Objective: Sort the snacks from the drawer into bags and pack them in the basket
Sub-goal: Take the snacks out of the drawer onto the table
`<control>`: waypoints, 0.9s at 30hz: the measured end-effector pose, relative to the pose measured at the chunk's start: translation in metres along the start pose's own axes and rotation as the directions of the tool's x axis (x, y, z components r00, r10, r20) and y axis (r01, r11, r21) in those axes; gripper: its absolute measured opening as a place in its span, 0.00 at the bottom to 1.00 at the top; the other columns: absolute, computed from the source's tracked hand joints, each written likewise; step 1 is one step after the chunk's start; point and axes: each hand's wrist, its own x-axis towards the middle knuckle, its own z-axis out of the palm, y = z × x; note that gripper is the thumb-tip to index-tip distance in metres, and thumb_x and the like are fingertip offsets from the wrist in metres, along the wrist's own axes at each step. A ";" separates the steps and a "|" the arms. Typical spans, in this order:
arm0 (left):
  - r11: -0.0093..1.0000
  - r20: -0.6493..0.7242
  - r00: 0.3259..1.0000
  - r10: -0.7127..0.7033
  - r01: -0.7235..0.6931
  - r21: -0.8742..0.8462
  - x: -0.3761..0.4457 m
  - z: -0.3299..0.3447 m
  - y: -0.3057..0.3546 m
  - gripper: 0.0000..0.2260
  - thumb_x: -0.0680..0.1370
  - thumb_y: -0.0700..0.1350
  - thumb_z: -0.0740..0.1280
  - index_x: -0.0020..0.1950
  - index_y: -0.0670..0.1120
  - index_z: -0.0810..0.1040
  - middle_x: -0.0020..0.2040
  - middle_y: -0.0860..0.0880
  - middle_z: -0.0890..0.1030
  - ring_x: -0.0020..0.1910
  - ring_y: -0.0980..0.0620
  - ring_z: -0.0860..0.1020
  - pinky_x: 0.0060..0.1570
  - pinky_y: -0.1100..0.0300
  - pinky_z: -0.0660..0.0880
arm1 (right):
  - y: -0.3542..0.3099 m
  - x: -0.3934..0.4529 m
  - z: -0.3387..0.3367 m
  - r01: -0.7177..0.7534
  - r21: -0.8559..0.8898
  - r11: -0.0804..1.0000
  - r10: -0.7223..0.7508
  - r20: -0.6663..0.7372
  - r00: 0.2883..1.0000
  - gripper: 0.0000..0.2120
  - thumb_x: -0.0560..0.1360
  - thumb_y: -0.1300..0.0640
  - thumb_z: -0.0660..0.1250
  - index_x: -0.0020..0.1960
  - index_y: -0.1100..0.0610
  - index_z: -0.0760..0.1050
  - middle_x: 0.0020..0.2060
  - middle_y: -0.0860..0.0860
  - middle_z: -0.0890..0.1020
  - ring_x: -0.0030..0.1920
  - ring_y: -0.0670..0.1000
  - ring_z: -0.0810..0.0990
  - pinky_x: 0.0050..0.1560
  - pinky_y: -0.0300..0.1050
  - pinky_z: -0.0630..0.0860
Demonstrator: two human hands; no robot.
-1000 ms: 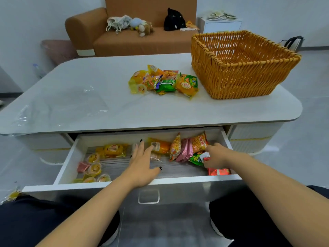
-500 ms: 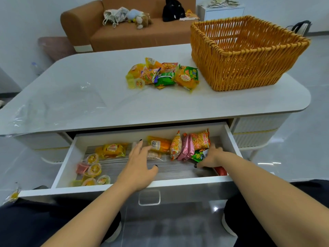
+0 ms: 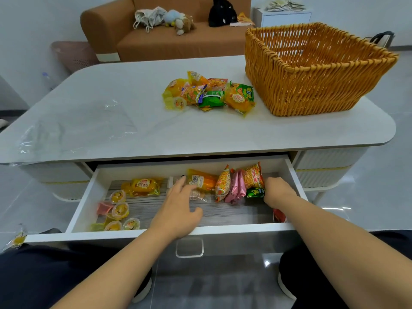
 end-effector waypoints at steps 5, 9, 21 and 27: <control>1.000 -0.039 0.999 0.010 -0.009 0.004 -0.004 -0.002 0.002 0.26 0.79 0.48 0.64 0.77 0.54 0.61 0.80 0.56 0.50 0.79 0.53 0.49 0.74 0.51 0.55 | -0.011 -0.008 -0.019 -0.059 0.078 0.995 0.061 -0.029 0.998 0.06 0.75 0.60 0.68 0.43 0.61 0.73 0.34 0.53 0.75 0.35 0.50 0.76 0.31 0.39 0.72; 0.999 -0.055 0.998 0.041 -0.041 0.005 -0.004 -0.002 0.001 0.27 0.80 0.48 0.63 0.77 0.53 0.59 0.80 0.55 0.52 0.78 0.52 0.51 0.75 0.54 0.54 | -0.012 -0.021 -0.048 -0.044 0.134 0.990 0.053 -0.063 0.997 0.14 0.77 0.59 0.62 0.33 0.58 0.67 0.28 0.52 0.73 0.29 0.50 0.72 0.26 0.39 0.68; 0.517 0.211 0.976 -0.045 0.204 -0.832 0.016 -0.007 0.011 0.19 0.79 0.53 0.61 0.68 0.48 0.71 0.62 0.48 0.80 0.51 0.47 0.84 0.50 0.50 0.80 | -0.021 -0.103 -0.093 0.343 0.580 0.739 -0.226 -0.266 0.937 0.12 0.70 0.64 0.66 0.32 0.50 0.73 0.38 0.50 0.84 0.41 0.52 0.82 0.40 0.50 0.80; 0.090 0.458 0.877 0.143 0.450 -0.889 0.024 -0.002 0.025 0.24 0.75 0.60 0.61 0.58 0.45 0.82 0.51 0.40 0.82 0.46 0.42 0.81 0.46 0.48 0.78 | -0.055 -0.094 -0.088 0.466 0.547 0.695 -0.368 -0.287 0.885 0.12 0.73 0.63 0.65 0.36 0.48 0.71 0.43 0.49 0.82 0.43 0.48 0.80 0.35 0.39 0.75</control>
